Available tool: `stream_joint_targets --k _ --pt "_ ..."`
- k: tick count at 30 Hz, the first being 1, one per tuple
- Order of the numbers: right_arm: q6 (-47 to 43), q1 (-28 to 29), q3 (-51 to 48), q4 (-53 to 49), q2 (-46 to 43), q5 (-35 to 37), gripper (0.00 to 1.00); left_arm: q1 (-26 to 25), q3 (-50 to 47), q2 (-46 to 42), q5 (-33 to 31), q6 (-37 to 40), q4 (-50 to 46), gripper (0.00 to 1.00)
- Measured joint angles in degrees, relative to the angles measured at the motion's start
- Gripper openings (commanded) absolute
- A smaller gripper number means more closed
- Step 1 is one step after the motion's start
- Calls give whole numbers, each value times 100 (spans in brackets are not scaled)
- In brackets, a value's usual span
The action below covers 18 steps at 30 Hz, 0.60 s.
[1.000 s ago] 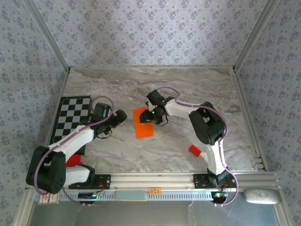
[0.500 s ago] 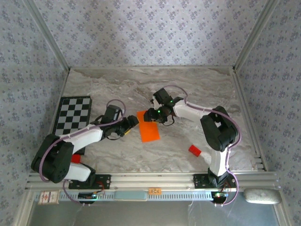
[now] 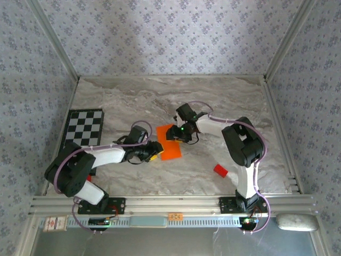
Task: Fold a paper plane with a square sheet of paper (pick it up from the middle)
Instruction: Third fold the triangle at the center of the table.
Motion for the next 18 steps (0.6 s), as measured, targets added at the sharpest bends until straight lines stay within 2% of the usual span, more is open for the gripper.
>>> stream_joint_targets --k 10,18 --pt "109 -96 -157 269 0 -236 52 7 2 190 214 -118 225 35" --pt "129 -101 -166 284 0 -238 52 9 101 319 542 -138 560 32"
